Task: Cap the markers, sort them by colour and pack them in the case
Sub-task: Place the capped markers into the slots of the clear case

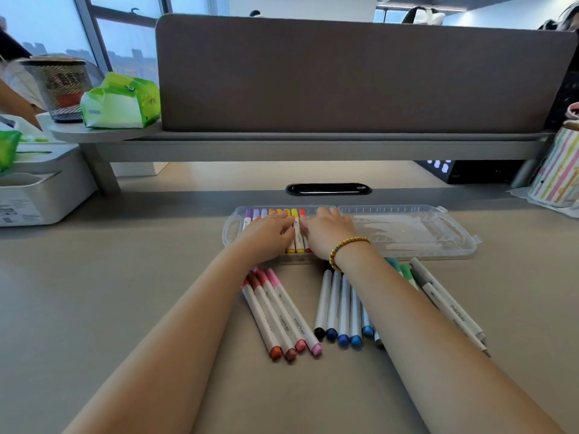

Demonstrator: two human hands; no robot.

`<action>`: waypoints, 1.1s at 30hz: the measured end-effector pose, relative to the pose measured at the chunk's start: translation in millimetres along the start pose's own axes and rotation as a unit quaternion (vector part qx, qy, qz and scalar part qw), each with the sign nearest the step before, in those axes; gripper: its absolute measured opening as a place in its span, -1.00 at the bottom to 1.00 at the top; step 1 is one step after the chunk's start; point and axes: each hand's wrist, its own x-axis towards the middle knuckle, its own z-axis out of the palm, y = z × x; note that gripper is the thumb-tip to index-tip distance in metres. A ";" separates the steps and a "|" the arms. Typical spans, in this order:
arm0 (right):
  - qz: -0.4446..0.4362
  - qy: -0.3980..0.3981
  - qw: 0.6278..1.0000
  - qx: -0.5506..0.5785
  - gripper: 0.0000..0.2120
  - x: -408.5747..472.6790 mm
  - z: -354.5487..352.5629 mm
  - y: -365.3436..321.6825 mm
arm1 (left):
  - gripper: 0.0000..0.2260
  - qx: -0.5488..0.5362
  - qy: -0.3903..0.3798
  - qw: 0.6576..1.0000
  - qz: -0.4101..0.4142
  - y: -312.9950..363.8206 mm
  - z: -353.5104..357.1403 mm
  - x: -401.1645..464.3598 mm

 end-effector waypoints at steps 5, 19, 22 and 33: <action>0.031 -0.017 0.998 0.046 -0.69 -12.5 -13.4 8.1 | -0.69 -0.058 0.093 0.993 -0.054 -6.7 -8.5 -18.5; -0.045 -0.041 0.985 0.162 -0.73 -86.4 -49.8 -50.7 | -0.64 0.004 -0.094 0.981 -0.167 -7.6 -29.7 -104.3; -0.053 -0.048 0.988 0.135 -0.74 -94.9 -47.2 -58.9 | -0.65 0.002 -0.110 0.980 -0.165 -3.6 -25.2 -105.6; -0.064 -0.049 0.994 0.078 -0.86 -109.5 -36.4 -82.0 | -0.60 0.062 -0.112 0.972 -0.198 -26.5 -36.2 -107.4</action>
